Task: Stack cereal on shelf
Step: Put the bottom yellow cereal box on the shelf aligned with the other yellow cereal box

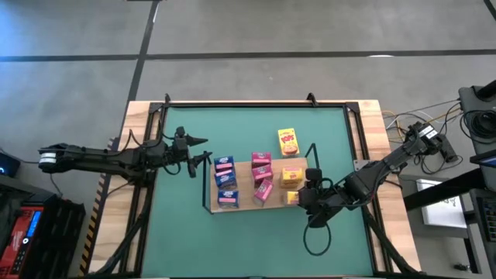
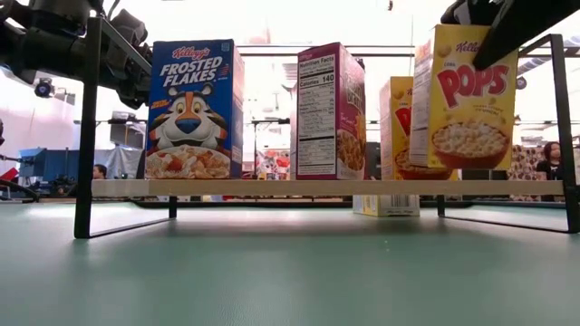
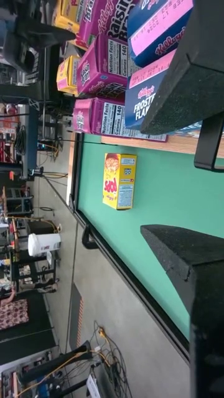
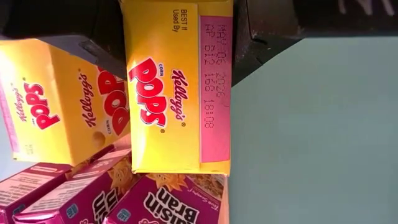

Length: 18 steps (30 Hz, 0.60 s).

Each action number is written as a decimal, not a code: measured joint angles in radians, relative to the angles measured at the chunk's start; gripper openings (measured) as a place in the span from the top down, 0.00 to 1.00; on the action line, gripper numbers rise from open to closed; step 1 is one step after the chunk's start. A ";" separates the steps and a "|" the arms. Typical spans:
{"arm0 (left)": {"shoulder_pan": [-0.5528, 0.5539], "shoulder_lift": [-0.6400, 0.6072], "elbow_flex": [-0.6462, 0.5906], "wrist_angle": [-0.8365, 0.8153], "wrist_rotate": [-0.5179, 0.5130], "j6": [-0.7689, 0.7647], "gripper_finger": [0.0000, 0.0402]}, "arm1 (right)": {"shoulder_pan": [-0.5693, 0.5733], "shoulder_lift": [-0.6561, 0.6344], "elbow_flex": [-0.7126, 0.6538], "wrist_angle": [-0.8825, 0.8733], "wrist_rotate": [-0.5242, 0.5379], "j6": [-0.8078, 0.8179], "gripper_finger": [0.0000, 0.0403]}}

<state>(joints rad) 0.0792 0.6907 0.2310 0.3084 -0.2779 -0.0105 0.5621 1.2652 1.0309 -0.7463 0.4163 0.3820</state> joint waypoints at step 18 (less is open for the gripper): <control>0.000 0.002 0.000 0.000 0.000 0.000 0.42 | 0.000 0.000 -0.023 0.064 0.005 -0.095 0.50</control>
<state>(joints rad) 0.0792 0.6922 0.2306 0.3084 -0.2779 -0.0105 0.5621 1.2652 1.0077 -0.6819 0.4217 0.2874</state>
